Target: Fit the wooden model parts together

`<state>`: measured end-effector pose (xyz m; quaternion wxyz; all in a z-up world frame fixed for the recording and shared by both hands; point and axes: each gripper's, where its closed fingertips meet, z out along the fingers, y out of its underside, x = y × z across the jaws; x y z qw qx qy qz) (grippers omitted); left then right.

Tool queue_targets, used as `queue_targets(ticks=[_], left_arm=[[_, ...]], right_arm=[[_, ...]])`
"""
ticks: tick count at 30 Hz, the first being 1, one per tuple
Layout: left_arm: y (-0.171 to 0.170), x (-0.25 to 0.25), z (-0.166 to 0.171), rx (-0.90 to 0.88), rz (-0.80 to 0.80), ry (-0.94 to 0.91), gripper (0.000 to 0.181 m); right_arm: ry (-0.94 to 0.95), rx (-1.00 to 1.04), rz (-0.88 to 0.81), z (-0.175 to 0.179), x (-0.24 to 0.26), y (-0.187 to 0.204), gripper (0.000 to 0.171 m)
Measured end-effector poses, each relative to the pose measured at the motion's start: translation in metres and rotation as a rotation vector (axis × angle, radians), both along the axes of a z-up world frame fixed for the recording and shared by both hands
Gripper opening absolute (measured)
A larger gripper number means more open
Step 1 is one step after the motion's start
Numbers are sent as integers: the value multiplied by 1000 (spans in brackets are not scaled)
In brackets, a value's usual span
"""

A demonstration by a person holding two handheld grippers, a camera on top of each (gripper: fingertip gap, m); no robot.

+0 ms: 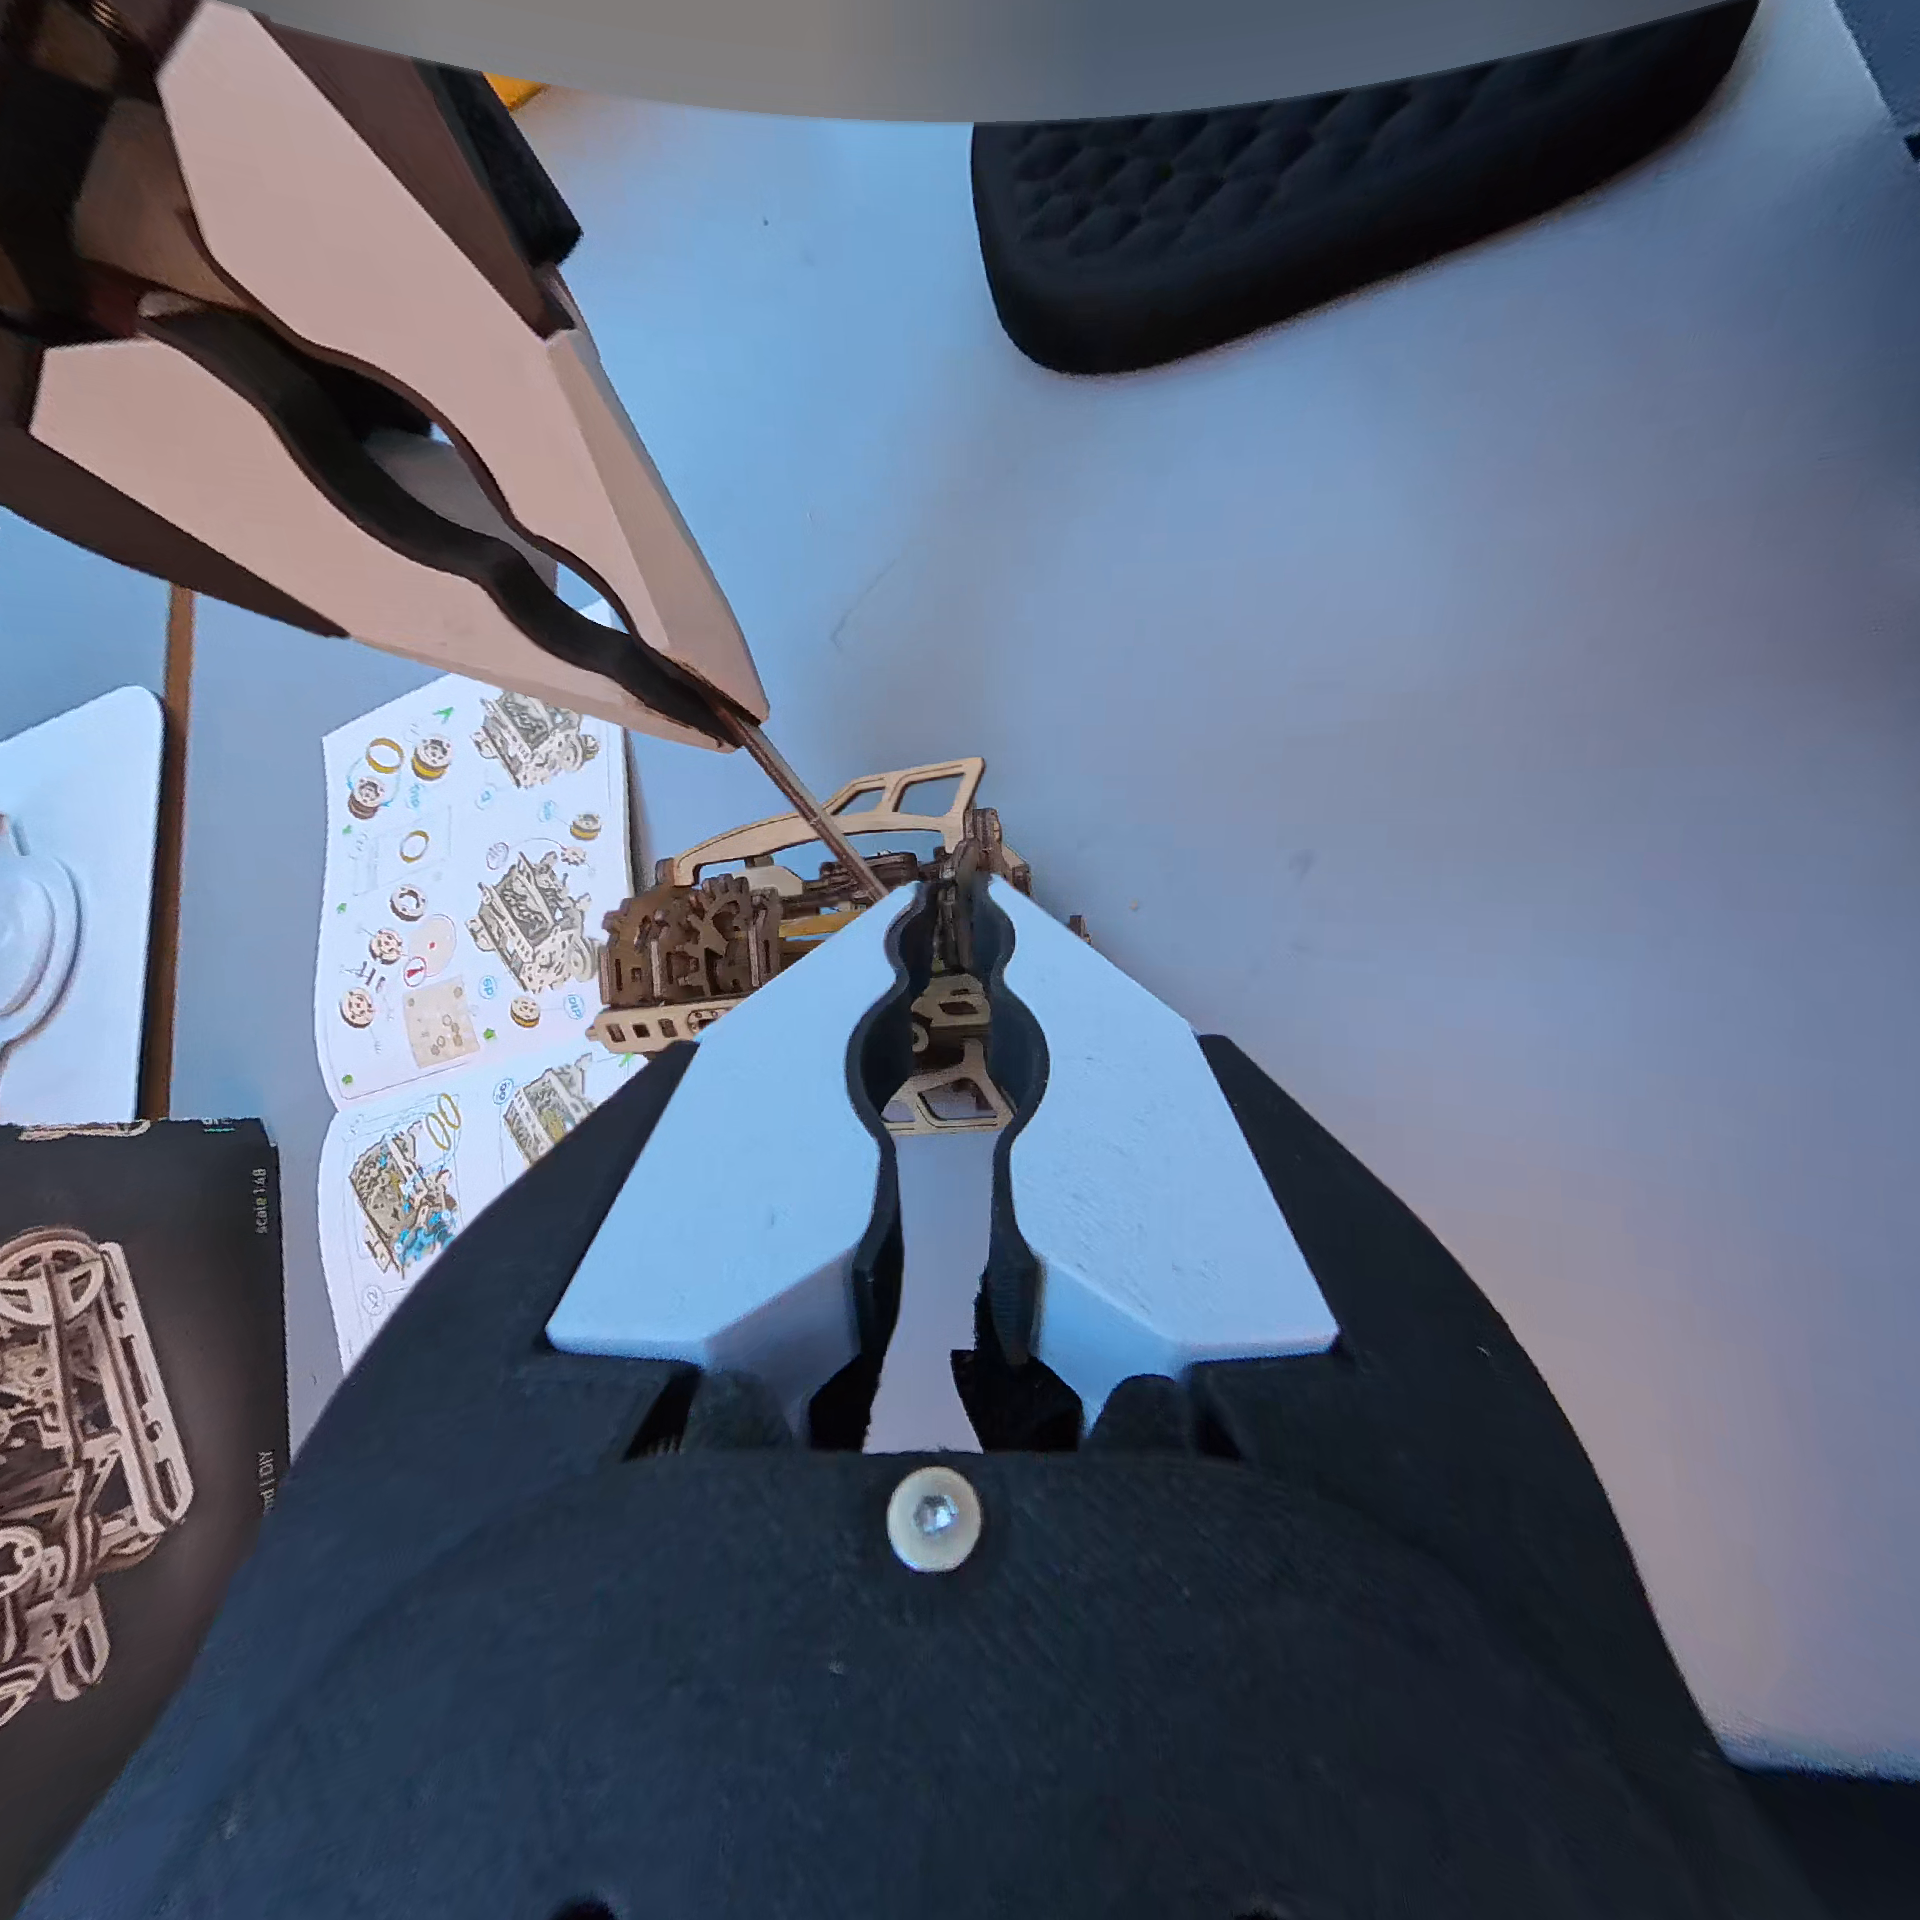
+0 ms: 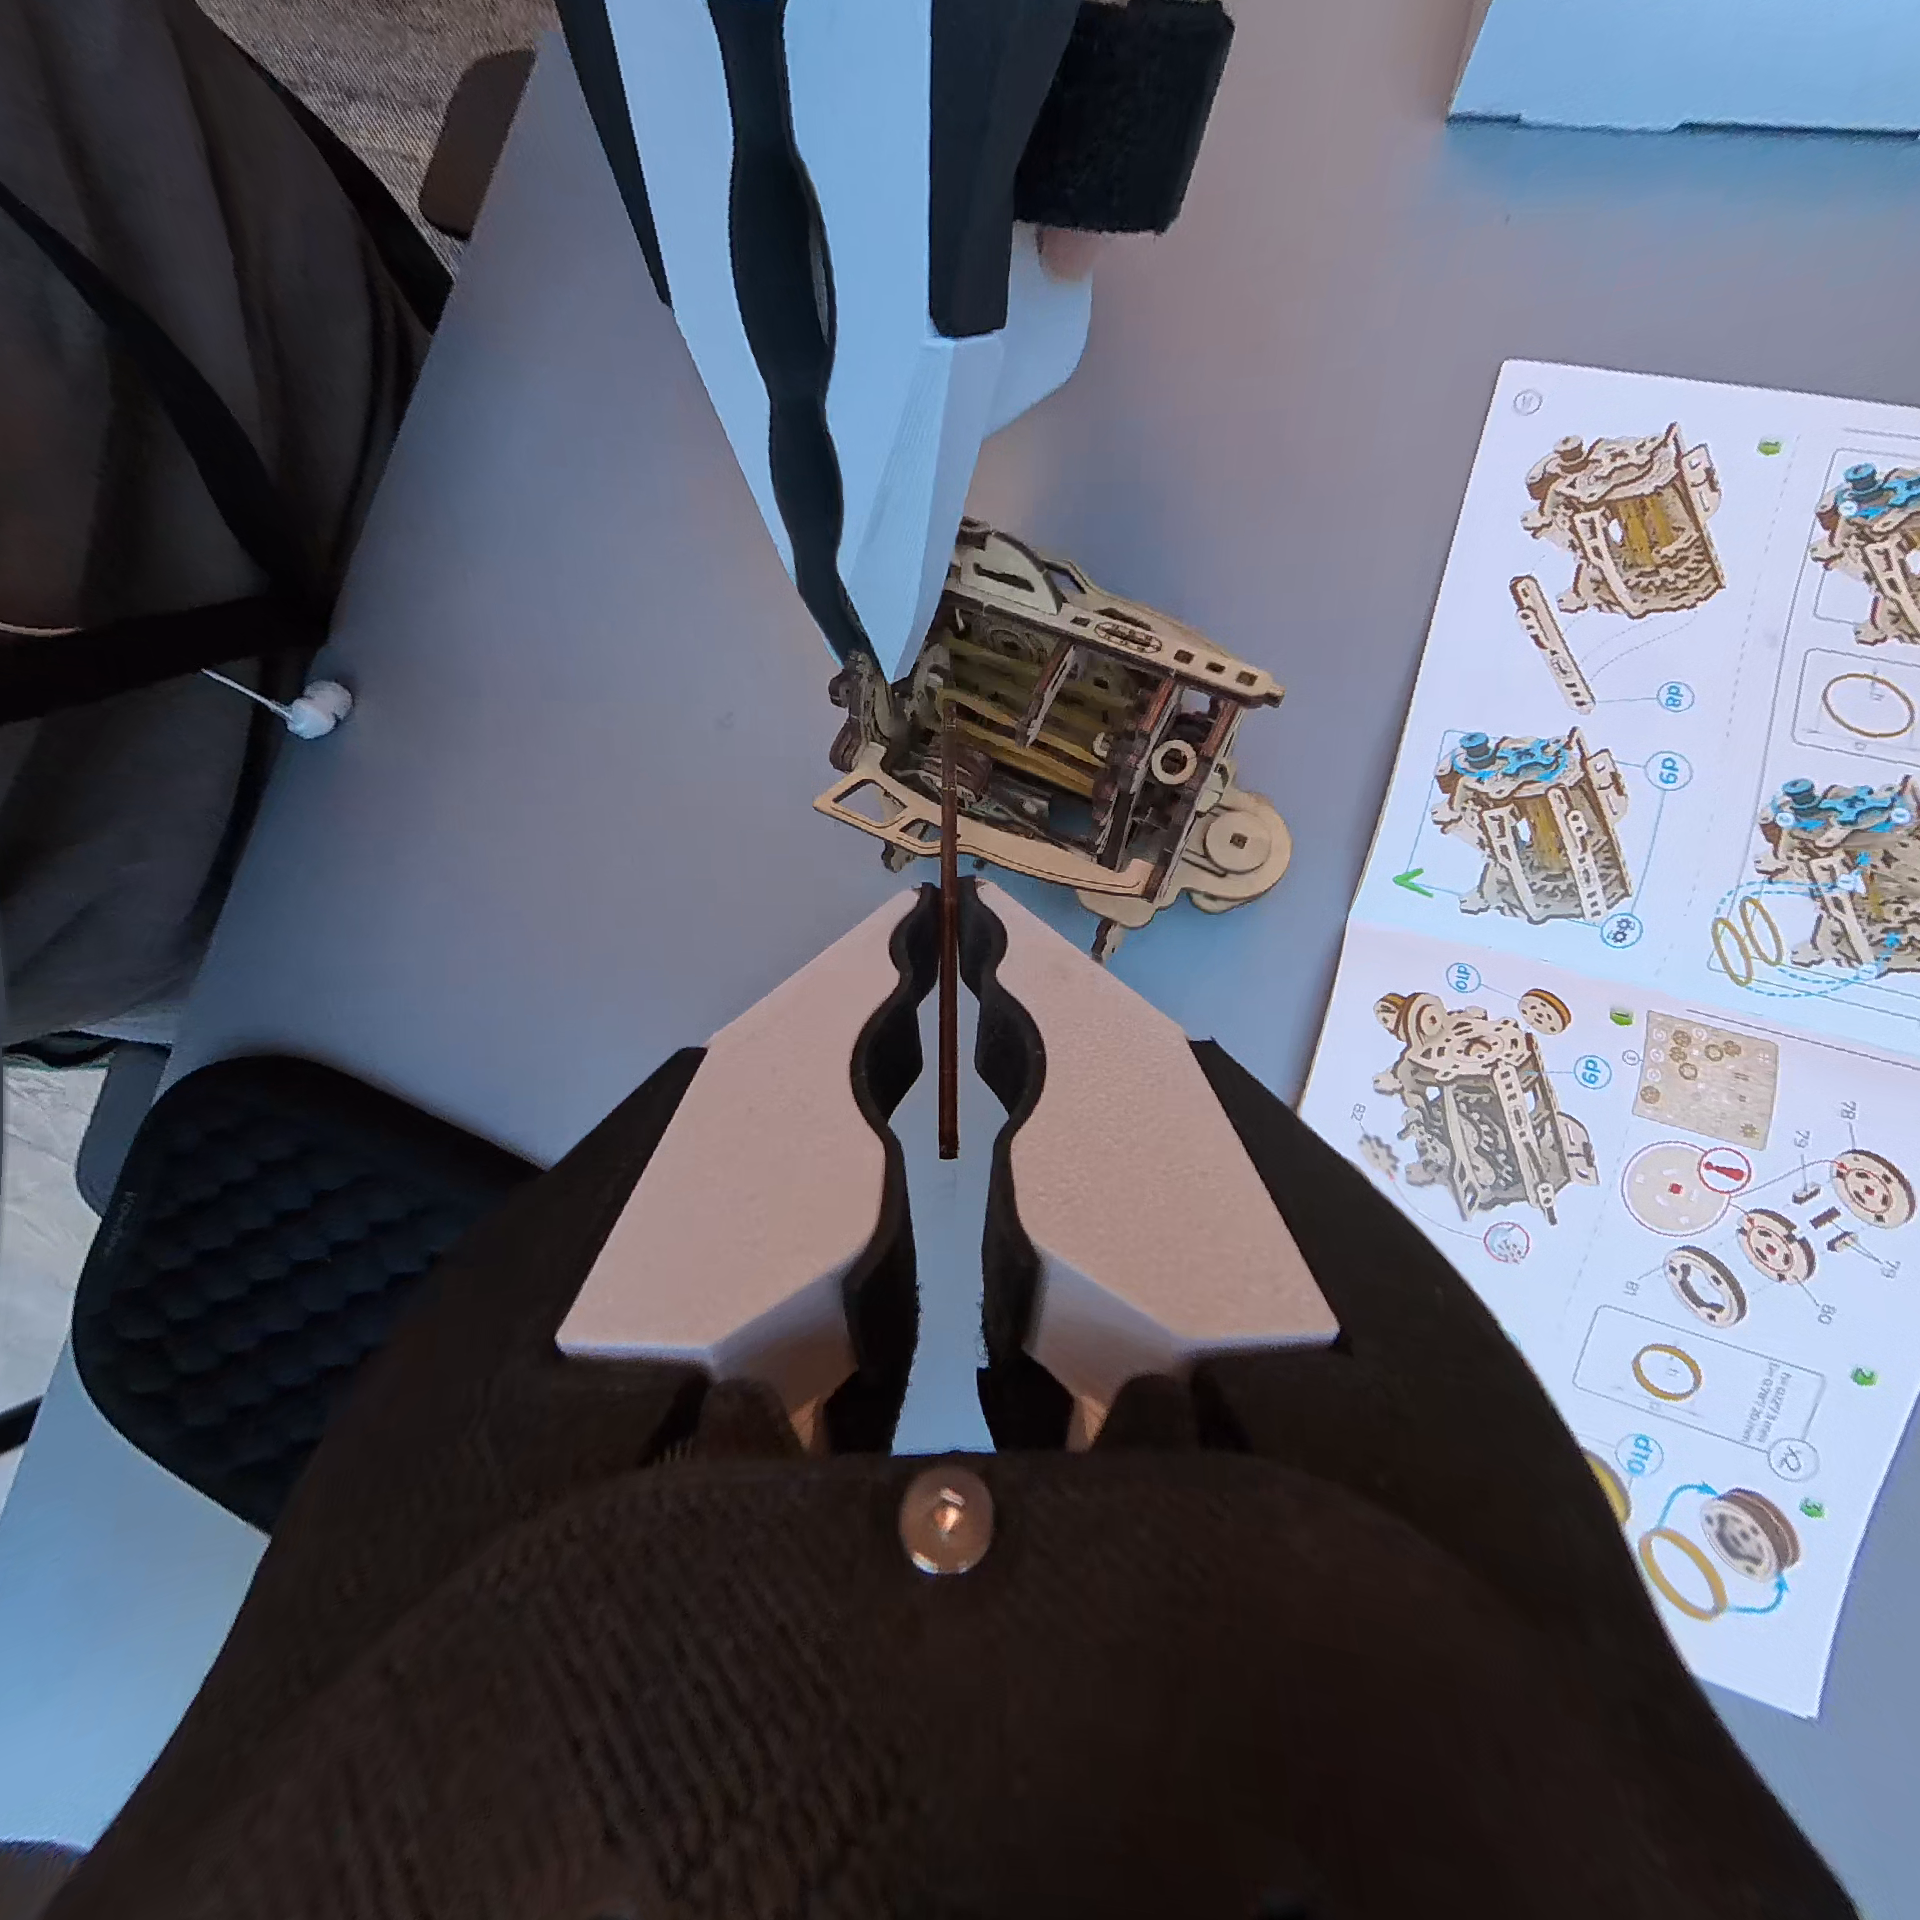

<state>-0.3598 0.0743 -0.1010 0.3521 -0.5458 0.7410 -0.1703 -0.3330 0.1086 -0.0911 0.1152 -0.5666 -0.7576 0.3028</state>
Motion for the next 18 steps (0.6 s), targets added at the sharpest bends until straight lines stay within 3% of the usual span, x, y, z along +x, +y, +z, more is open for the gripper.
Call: queue_targets(ticks=[5, 15, 18], left_arm=[[5, -1, 2, 31, 44, -31, 31], [3, -12, 11, 34, -72, 79, 21], [8, -9, 8, 52, -75, 101, 25]], right_arm=[[-2, 31, 4, -1, 0, -1, 1], [20, 19, 6, 3, -4, 1, 1], [21, 21, 14, 3, -4, 0, 1]])
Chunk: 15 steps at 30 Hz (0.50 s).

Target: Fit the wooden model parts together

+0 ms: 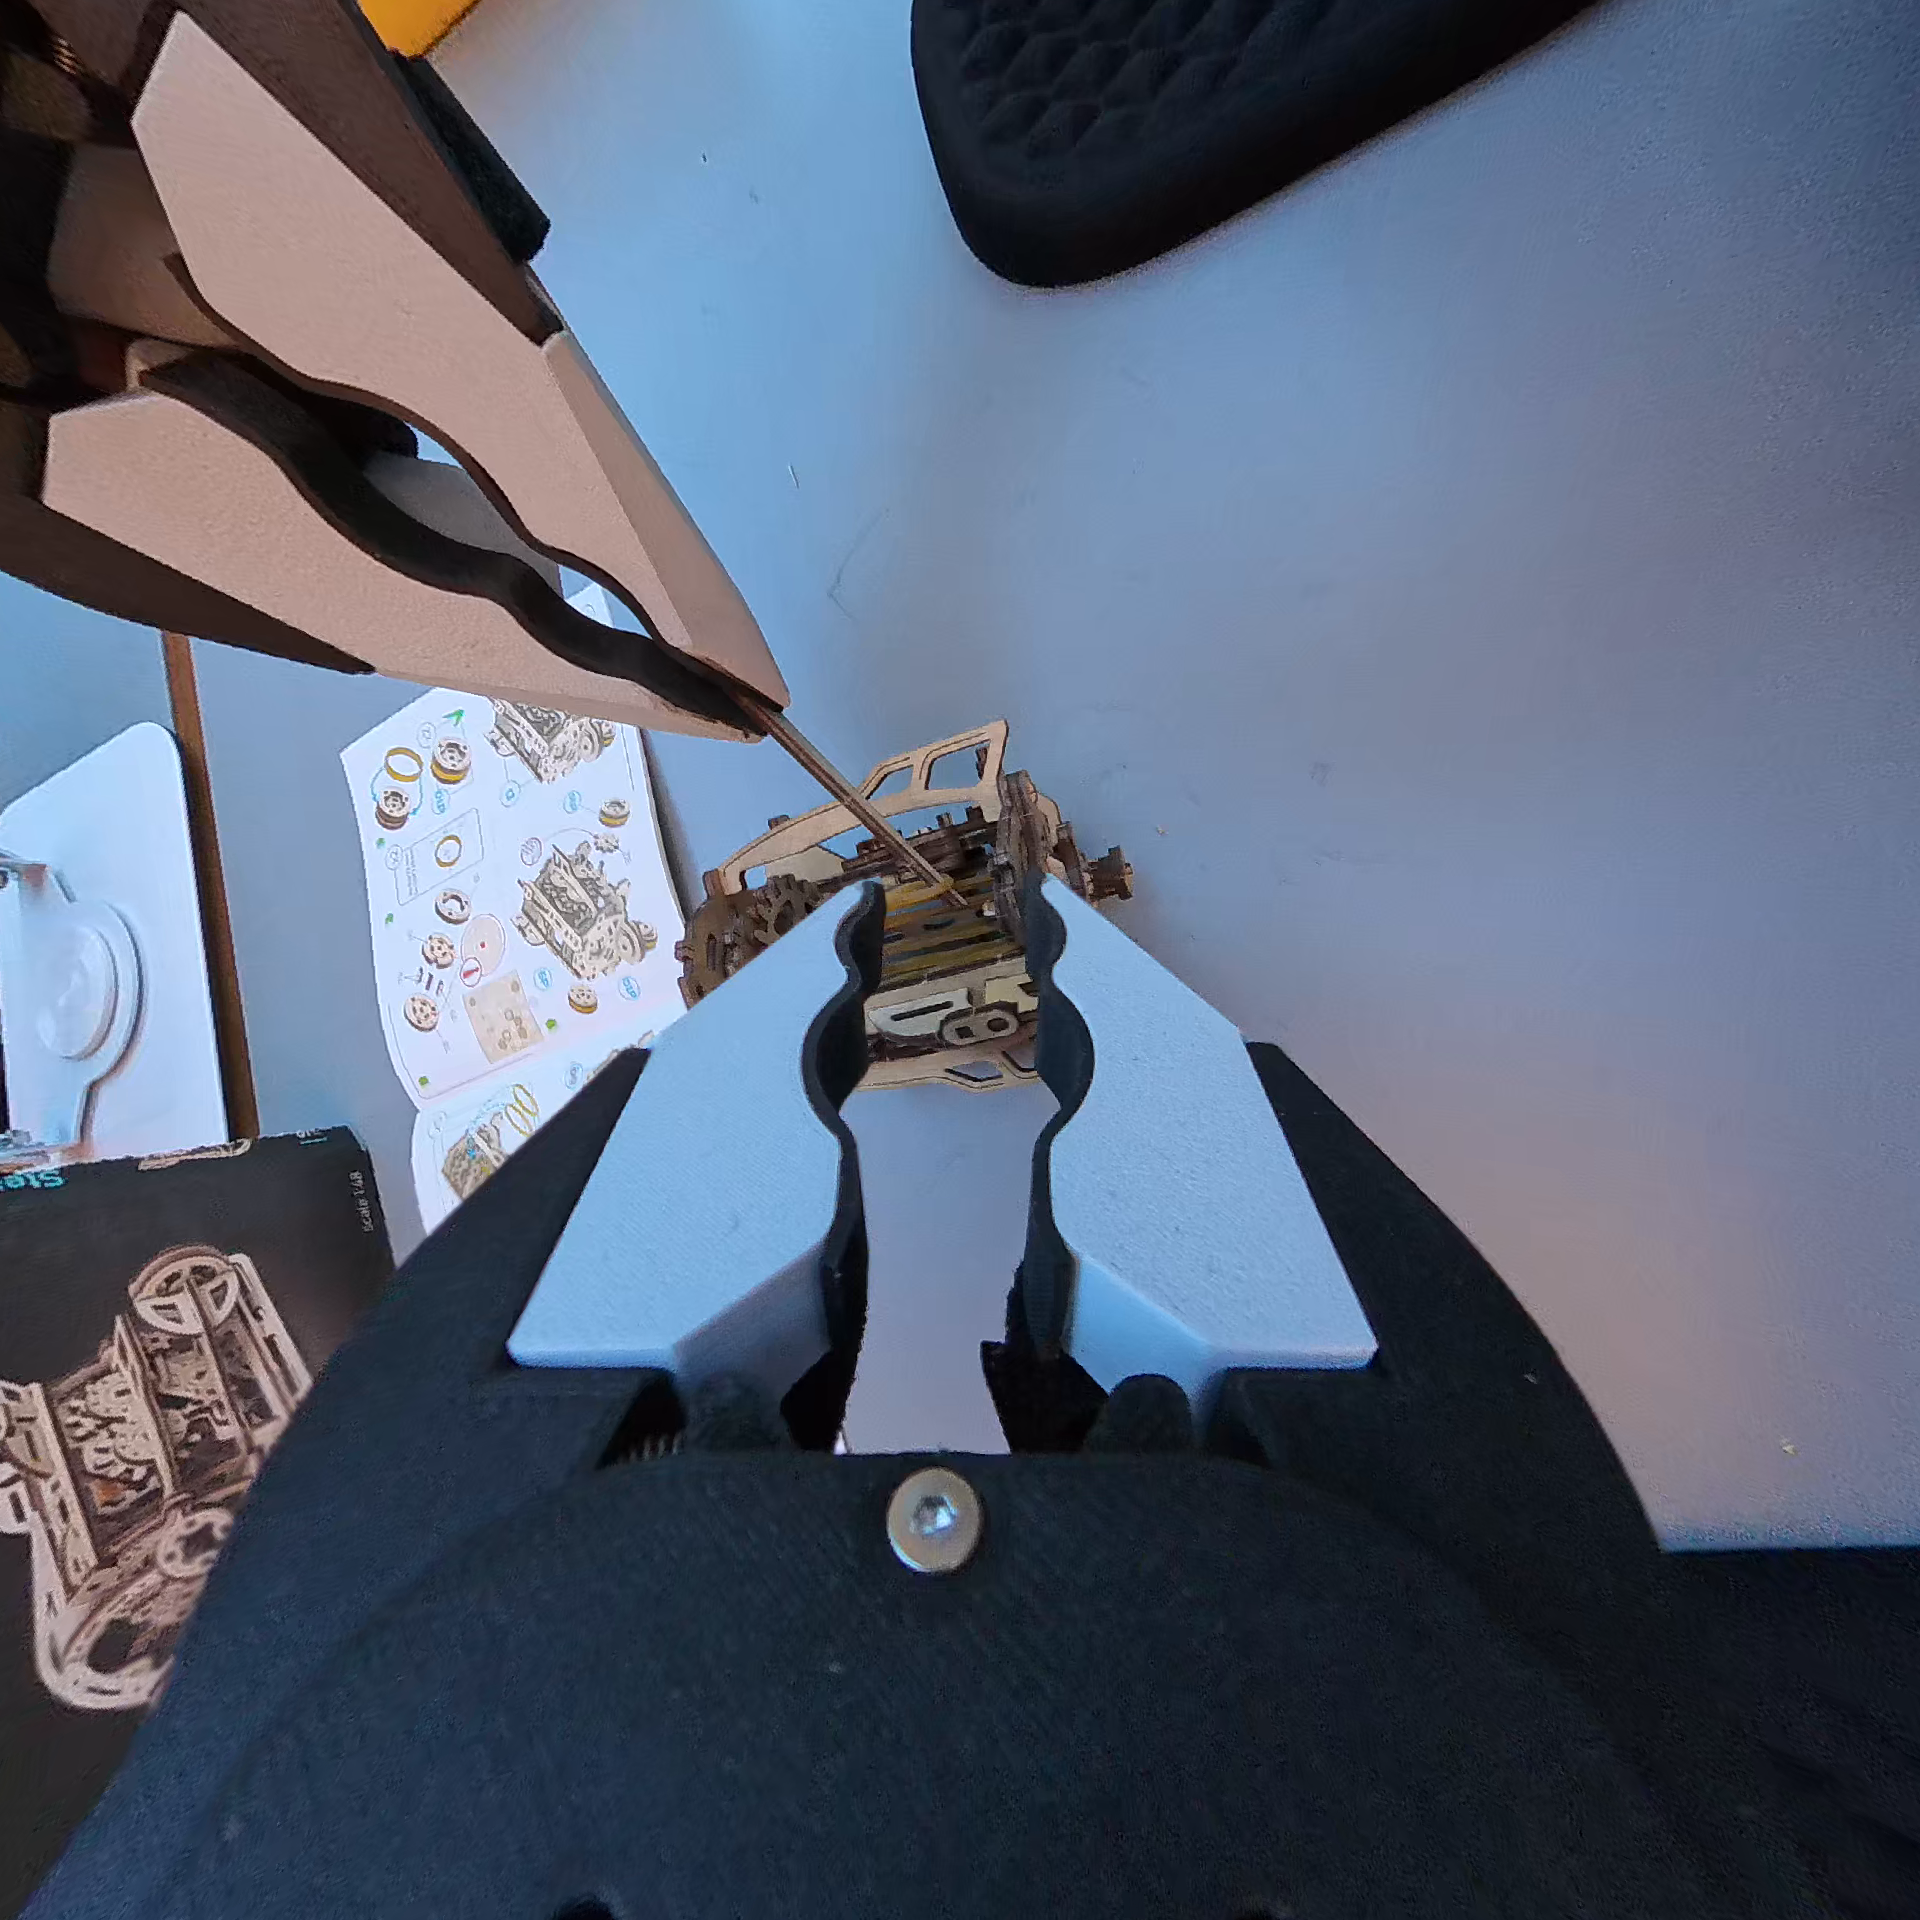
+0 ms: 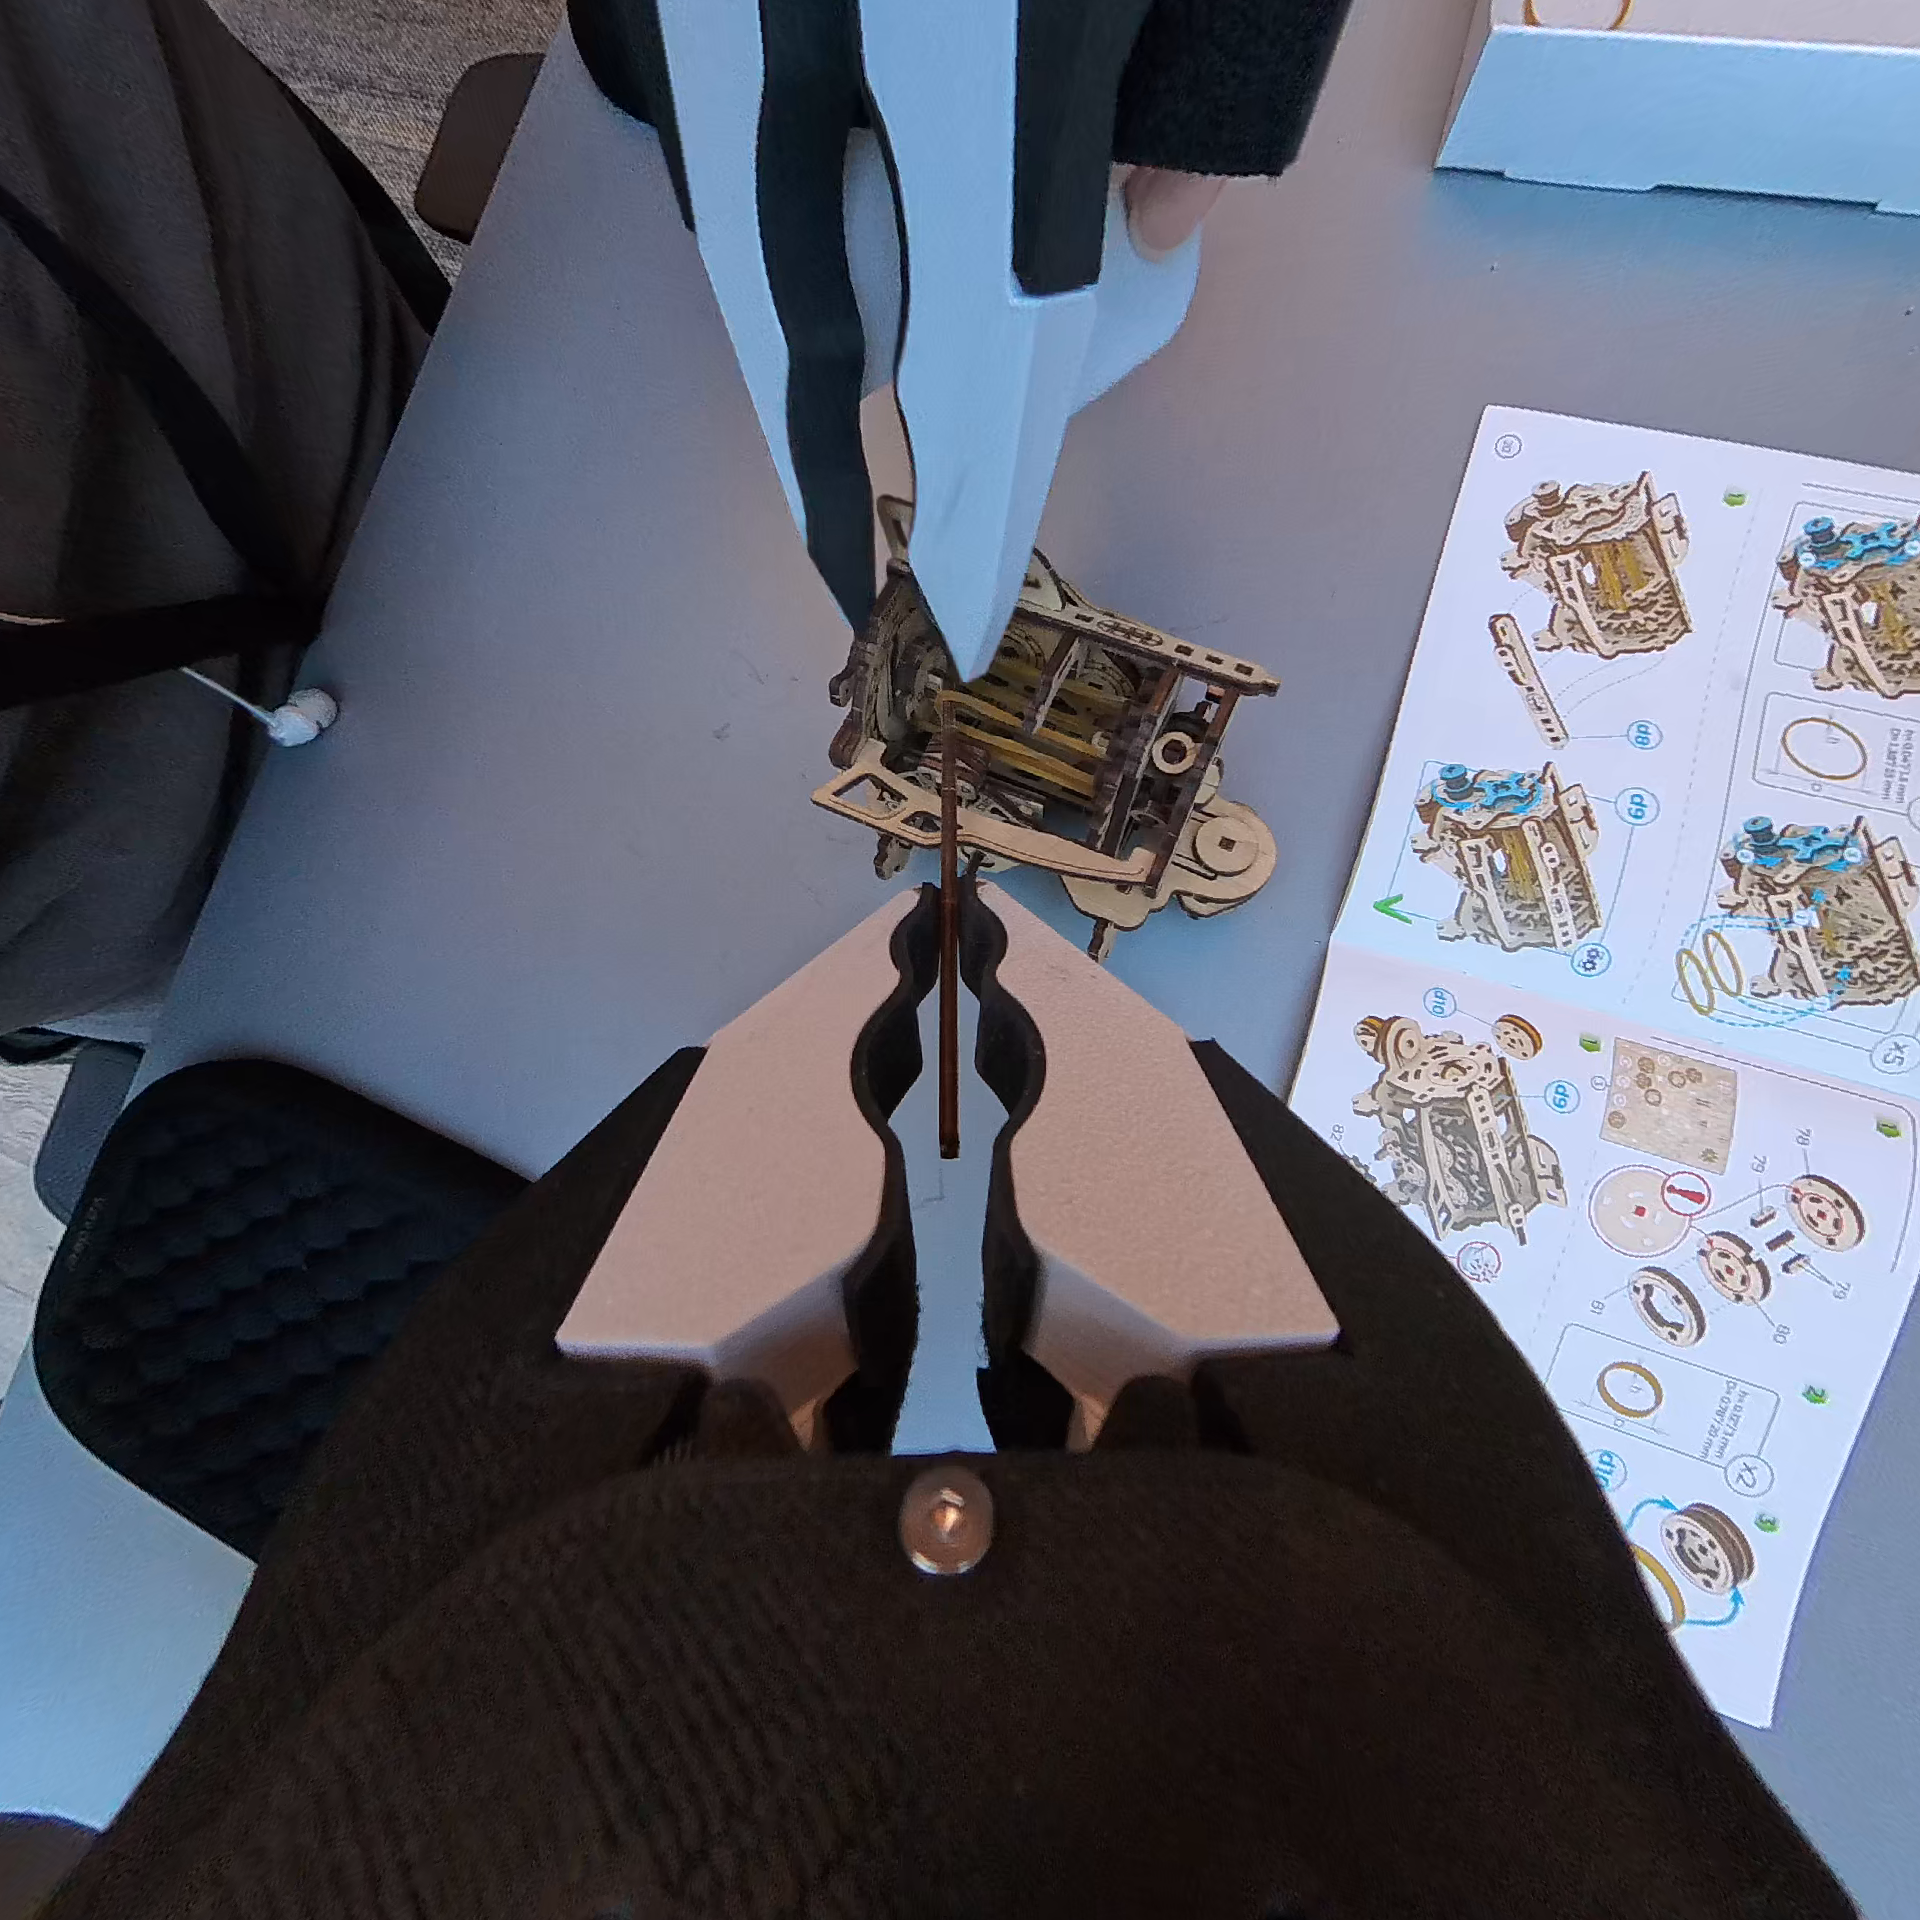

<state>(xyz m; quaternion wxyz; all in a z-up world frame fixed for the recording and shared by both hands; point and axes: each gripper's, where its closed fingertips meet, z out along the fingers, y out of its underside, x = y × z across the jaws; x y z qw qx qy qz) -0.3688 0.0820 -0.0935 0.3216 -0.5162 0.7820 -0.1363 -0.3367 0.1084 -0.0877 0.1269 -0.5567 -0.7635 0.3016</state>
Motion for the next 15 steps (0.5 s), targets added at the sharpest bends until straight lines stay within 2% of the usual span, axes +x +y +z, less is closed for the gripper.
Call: queue_targets(ticks=[6, 15], left_arm=[[2, 6, -3, -26, -20, 11, 31], [-7, 12, -8, -75, -92, 34, 25]], right_arm=[[11, 4, 12, 2, 2, -2, 1], [34, -2, 18, 8, 5, -8, 1]])
